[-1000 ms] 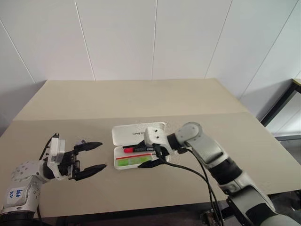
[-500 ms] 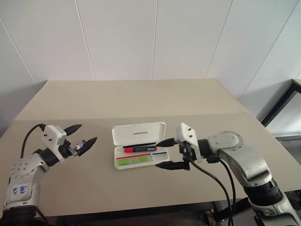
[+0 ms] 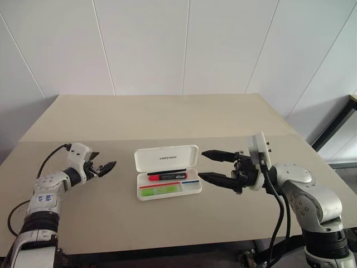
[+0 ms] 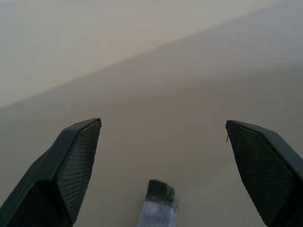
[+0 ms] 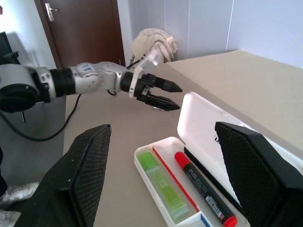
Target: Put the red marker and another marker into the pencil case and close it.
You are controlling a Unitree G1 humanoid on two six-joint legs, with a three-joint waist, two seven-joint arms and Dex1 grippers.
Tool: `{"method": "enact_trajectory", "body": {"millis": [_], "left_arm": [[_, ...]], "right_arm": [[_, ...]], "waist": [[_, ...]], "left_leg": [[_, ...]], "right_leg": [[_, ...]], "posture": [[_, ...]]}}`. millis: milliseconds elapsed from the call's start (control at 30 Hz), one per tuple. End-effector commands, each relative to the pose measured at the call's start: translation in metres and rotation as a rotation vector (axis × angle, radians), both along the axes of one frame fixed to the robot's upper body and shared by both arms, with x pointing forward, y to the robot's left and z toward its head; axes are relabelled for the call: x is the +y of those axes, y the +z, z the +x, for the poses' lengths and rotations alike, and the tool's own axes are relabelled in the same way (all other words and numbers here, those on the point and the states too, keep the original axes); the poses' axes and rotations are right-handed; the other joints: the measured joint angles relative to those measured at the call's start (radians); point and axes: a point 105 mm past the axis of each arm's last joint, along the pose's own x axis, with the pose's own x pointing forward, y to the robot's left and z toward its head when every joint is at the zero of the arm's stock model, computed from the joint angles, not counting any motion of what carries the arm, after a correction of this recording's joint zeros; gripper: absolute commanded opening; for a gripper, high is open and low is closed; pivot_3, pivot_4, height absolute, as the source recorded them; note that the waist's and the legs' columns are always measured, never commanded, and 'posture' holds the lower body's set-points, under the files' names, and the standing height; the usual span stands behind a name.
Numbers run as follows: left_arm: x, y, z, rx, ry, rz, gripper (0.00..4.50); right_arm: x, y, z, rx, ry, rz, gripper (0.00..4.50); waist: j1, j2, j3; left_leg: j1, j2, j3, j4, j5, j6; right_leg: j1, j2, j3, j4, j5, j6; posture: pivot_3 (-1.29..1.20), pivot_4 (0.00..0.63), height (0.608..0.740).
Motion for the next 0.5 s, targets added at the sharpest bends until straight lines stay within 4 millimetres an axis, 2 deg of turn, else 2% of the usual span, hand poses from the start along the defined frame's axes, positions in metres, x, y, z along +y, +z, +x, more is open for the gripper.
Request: {"method": "enact_trajectory", "body": {"millis": [33, 133, 333, 500], "left_arm": [[0.009, -0.005, 0.000, 0.089, 0.004, 0.023, 4.50], [0.011, -0.010, -0.001, 0.145, -0.002, 0.028, 4.50], [0.020, -0.013, -0.008, 0.240, 0.008, 0.041, 4.50], [0.023, -0.017, -0.014, 0.316, 0.010, 0.046, 4.50]], "right_arm": [[-0.009, 0.020, -0.008, -0.064, -0.005, 0.047, 4.48], [-0.015, 0.023, -0.011, -0.067, -0.007, 0.056, 4.48], [-0.032, 0.017, -0.014, -0.070, -0.049, -0.013, 4.48], [-0.033, 0.016, -0.010, -0.081, -0.066, -0.026, 4.48]], "waist": [[-0.001, 0.000, 0.000], [0.001, 0.000, 0.000], [-0.001, 0.000, 0.000], [-0.013, 0.000, 0.000]], "left_leg": [[0.000, 0.000, 0.000, 0.000, 0.000, 0.000], [0.000, 0.000, 0.000, 0.000, 0.000, 0.000], [0.000, 0.000, 0.000, 0.000, 0.000, 0.000], [0.001, 0.000, 0.000, 0.000, 0.000, 0.000]], "right_leg": [[0.000, 0.000, 0.000, 0.000, 0.000, 0.000], [0.000, 0.000, 0.000, 0.000, 0.000, 0.000], [0.000, 0.000, 0.001, 0.000, 0.000, 0.000], [0.000, 0.001, 0.001, 0.001, 0.000, 0.001]], "posture": [[0.00, 0.150, 0.740], [0.00, 0.150, 0.740], [0.00, 0.150, 0.740], [0.00, 0.150, 0.740]]}}
